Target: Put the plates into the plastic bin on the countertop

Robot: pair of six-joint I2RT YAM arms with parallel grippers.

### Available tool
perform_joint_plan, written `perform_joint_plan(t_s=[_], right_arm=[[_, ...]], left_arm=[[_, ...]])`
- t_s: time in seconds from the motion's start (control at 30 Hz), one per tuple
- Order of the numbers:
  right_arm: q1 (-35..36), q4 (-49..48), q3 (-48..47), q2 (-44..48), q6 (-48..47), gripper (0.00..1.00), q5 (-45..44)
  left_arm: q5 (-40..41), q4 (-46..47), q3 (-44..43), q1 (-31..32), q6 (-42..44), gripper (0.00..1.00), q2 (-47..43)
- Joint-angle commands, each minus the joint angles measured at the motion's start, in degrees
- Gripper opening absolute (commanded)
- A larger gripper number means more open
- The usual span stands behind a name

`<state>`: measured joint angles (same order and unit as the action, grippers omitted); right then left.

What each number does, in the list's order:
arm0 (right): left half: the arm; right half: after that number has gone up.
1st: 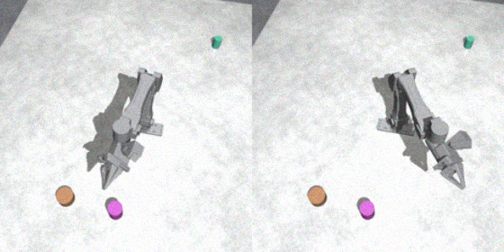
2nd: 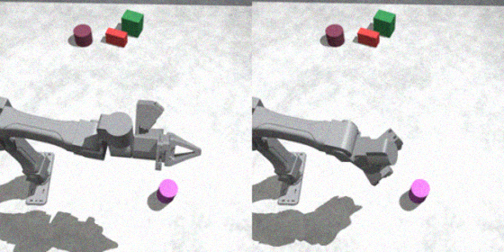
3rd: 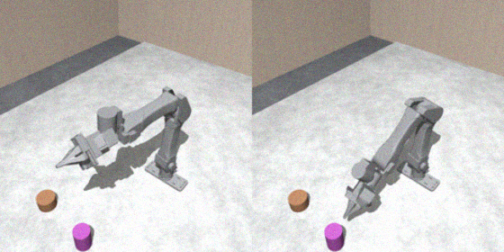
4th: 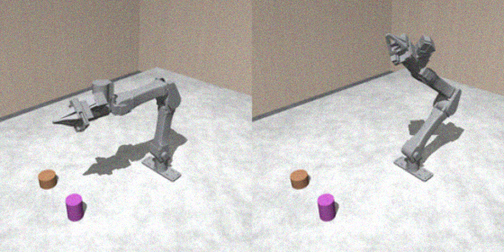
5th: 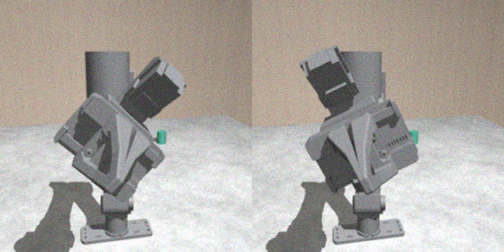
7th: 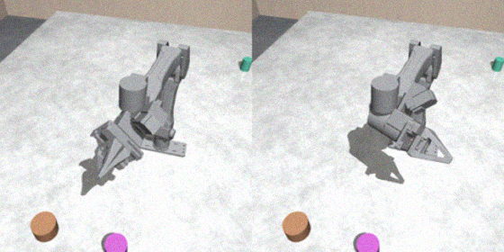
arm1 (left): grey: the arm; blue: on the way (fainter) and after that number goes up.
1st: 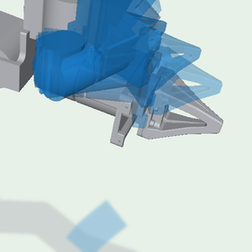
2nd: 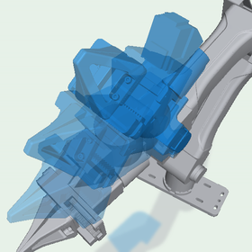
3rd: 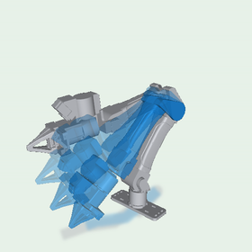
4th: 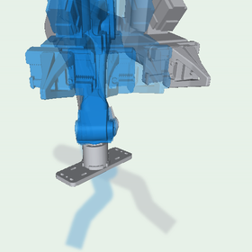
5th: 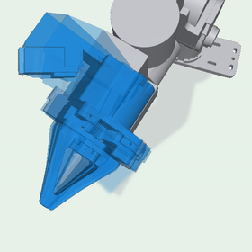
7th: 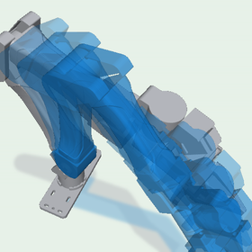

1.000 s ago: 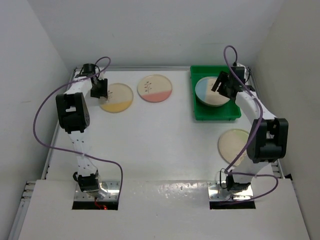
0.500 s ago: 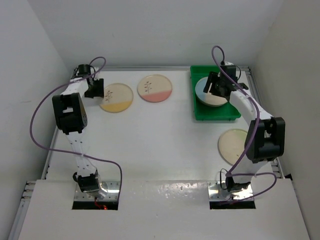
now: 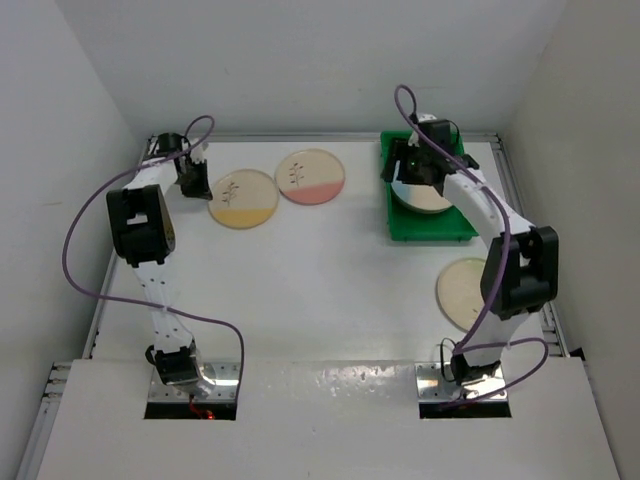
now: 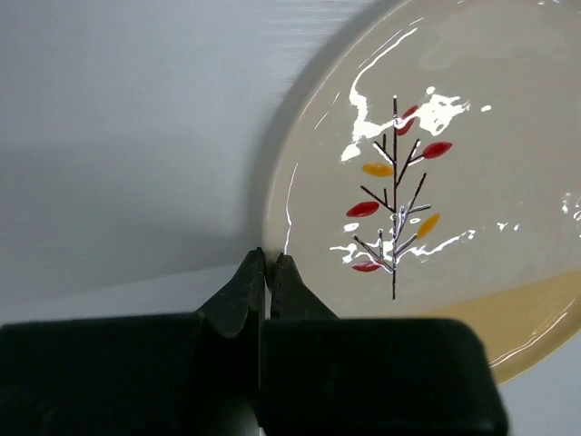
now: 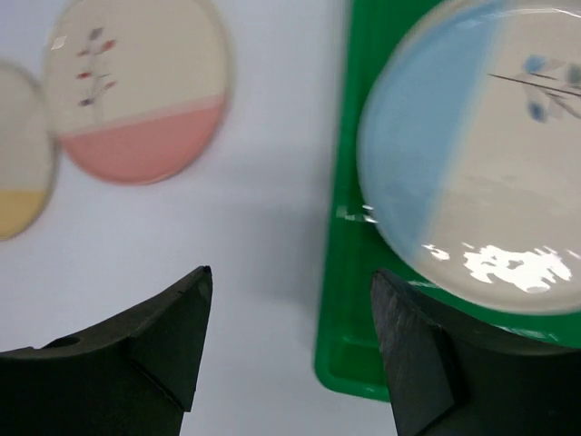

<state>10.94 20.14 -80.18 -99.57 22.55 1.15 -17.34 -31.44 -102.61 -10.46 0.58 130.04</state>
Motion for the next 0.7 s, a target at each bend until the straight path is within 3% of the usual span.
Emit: perform_joint_plan(t_s=[0.0,0.17,0.33,0.67], right_arm=[[3.8,5.1,-8.6,-6.5,-4.3,0.7,14.6],[10.6,9.4,-14.2,-16.2,-7.3,0.73,24.0],[15.2,2.6,-13.7,-23.4,-3.7,0.76,30.8],[17.7,-8.9,-10.2,-32.1,2.9,0.74,36.5]], left_arm=[[-10.4,-6.2,1.3,2.6,5.8,0.0,1.1],[-13.9,-8.2,6.5,5.7,20.5,0.0,-9.3],[-15.9,-14.2,10.8,10.2,33.5,0.0,-20.3],[-21.5,-13.2,17.4,15.6,30.0,0.0,-22.0]])
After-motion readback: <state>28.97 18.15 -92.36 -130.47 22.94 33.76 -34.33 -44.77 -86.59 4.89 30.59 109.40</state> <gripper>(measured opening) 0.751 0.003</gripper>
